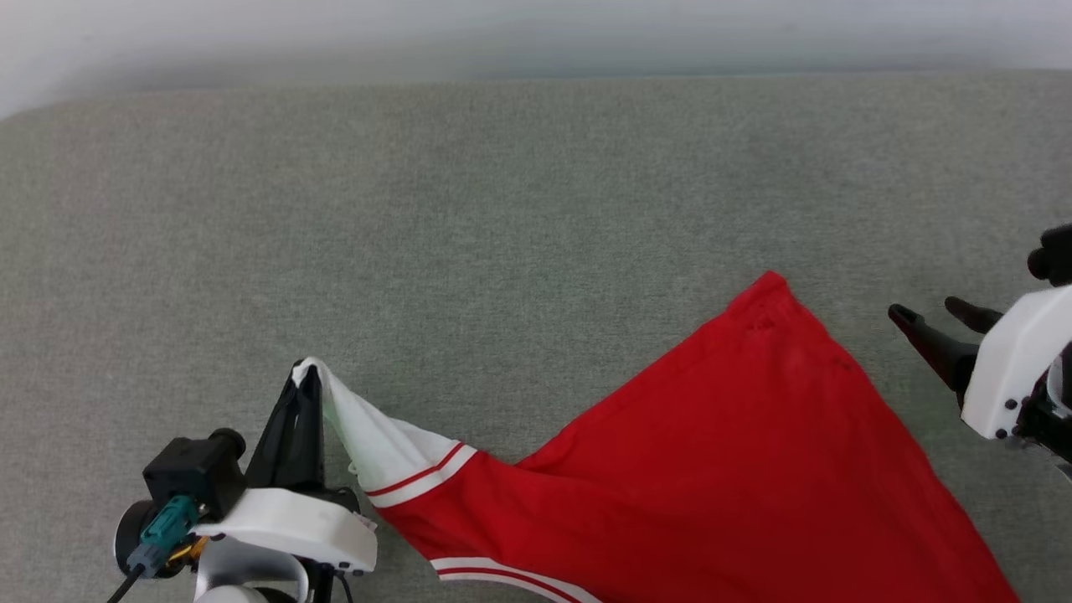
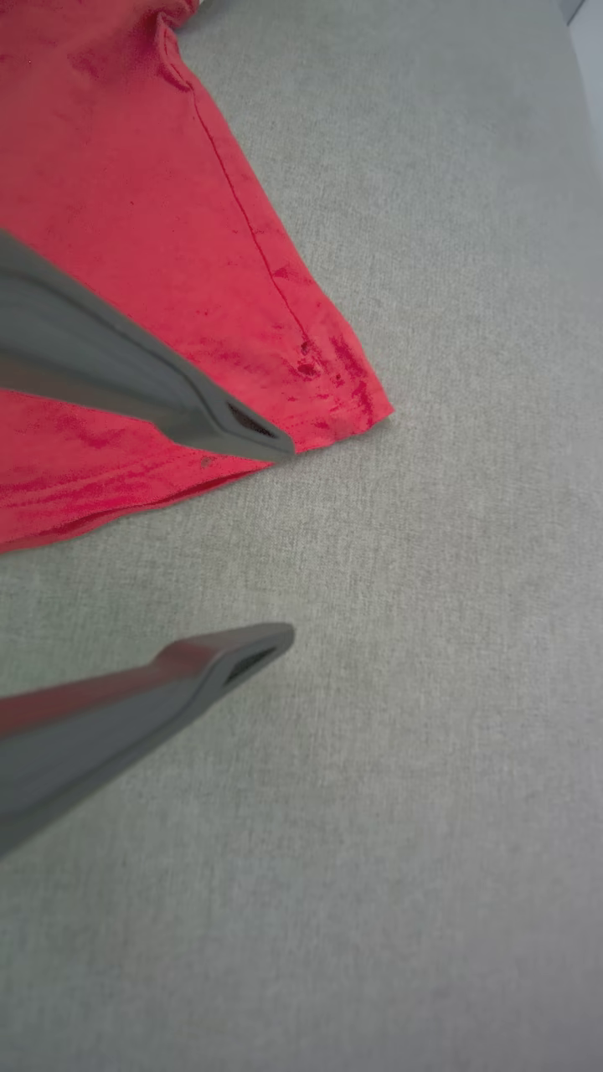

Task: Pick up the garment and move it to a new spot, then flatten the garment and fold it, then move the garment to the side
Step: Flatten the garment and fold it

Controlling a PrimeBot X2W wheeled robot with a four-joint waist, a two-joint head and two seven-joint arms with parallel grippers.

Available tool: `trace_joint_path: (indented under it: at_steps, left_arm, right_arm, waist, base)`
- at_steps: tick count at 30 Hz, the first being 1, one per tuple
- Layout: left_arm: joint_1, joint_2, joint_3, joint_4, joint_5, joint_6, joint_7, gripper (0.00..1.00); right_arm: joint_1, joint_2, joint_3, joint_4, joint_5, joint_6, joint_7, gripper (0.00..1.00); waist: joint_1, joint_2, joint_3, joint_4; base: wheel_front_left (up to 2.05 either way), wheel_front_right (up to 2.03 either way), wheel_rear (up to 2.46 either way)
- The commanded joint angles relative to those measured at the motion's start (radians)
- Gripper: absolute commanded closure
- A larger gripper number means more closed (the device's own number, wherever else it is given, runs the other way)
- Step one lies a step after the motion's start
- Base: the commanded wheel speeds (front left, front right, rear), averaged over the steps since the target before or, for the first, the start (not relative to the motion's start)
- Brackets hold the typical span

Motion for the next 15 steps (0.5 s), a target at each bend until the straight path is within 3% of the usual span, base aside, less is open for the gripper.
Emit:
trace_joint_path:
  at_steps: [1,6,15]
  left_arm:
    - [-0.017,-0.003,-0.003,-0.004,0.006,0.000,-0.006,1.00]
    - [-0.072,-0.020,-0.027,-0.006,0.026,-0.014,-0.016,1.00]
    - [-0.112,-0.048,-0.047,0.016,0.027,-0.023,-0.036,1.00]
  right_arm:
    - [-0.015,-0.004,0.007,0.006,0.008,-0.001,0.016,0.00]
    - [-0.117,-0.032,0.087,0.037,0.031,-0.001,0.224,0.00]
    - [-0.160,-0.014,0.215,0.104,0.061,0.000,0.396,0.00]
  waist:
    - [-0.0001,-0.0001,0.043,0.034]
    - [-0.0001,-0.0001,0.096,0.075]
    - [-0.0001,-0.0001,0.149,0.109]
  base:
    - [0.00,0.00,0.00]
    - [0.00,0.00,0.00]
    - [0.00,0.00,0.00]
